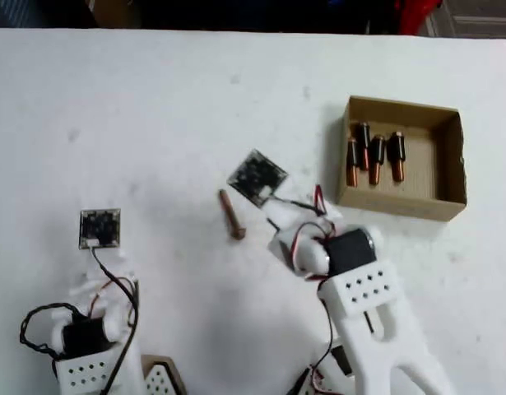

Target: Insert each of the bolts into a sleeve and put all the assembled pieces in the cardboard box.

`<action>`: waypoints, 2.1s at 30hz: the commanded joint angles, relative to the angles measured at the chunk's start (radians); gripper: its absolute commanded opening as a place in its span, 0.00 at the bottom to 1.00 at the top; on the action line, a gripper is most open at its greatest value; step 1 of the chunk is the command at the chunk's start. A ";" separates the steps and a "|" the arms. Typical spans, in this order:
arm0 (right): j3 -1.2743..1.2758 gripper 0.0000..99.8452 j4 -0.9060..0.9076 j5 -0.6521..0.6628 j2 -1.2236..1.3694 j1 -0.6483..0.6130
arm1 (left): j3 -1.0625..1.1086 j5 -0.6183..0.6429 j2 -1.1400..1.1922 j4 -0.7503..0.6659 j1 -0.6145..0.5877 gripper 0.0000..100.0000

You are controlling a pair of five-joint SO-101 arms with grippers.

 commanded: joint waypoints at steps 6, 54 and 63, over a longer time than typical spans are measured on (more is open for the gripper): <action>0.264 0.03 -0.252 -0.009 -0.053 0.041 | -0.002 -0.012 -0.007 -0.028 -0.010 0.02; 0.210 0.14 -0.243 0.038 0.280 0.096 | -0.002 -0.012 -0.007 -0.028 -0.010 0.02; 0.195 0.14 -0.314 0.038 0.409 0.099 | -0.002 -0.012 -0.007 -0.028 -0.010 0.02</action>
